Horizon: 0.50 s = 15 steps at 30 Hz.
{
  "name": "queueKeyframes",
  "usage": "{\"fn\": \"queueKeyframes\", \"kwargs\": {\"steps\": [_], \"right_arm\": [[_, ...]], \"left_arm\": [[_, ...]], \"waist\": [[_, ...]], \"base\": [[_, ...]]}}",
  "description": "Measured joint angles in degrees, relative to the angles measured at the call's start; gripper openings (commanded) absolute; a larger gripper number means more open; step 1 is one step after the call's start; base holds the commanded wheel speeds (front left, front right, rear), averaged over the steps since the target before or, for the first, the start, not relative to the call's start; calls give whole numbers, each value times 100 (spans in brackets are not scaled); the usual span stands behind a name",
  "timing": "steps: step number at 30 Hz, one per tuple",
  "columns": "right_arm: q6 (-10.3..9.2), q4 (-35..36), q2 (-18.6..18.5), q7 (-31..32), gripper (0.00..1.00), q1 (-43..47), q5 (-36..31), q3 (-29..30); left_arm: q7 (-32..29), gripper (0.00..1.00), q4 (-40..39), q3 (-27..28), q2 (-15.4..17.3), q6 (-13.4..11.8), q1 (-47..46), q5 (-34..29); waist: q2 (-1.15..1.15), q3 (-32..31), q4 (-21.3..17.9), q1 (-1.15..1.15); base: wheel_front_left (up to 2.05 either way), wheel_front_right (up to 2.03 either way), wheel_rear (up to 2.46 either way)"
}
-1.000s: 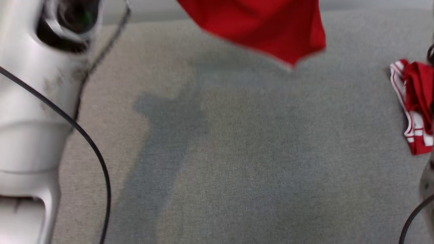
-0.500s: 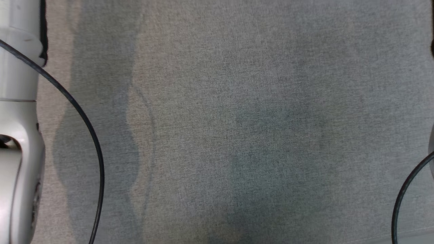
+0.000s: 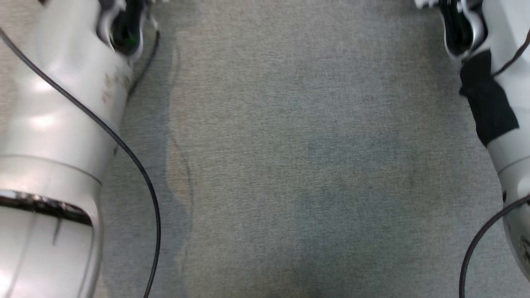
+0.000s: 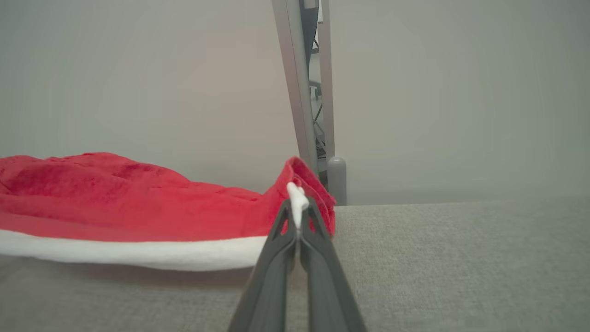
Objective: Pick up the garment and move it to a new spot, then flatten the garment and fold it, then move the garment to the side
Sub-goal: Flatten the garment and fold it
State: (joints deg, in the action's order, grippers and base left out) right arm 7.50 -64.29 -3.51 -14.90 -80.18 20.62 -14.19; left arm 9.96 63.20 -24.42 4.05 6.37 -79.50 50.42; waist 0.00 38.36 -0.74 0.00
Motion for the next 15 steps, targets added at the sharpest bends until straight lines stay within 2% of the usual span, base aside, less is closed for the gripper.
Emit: {"fn": "queueKeyframes", "kwargs": {"steps": [8,15], "right_arm": [[1,-412,-432,86,0,699,287,-590],[8,-552,-666,399,0,1144,514,-985]], "left_arm": [[-240,0,467,-1114,-4,105,773,-739],[-347,0,341,-2064,142,113,1319,-1170]], "waist": [[0,-481,285,0],[0,-920,429,0]], "base": [[0,0,0],[0,0,0]]}}
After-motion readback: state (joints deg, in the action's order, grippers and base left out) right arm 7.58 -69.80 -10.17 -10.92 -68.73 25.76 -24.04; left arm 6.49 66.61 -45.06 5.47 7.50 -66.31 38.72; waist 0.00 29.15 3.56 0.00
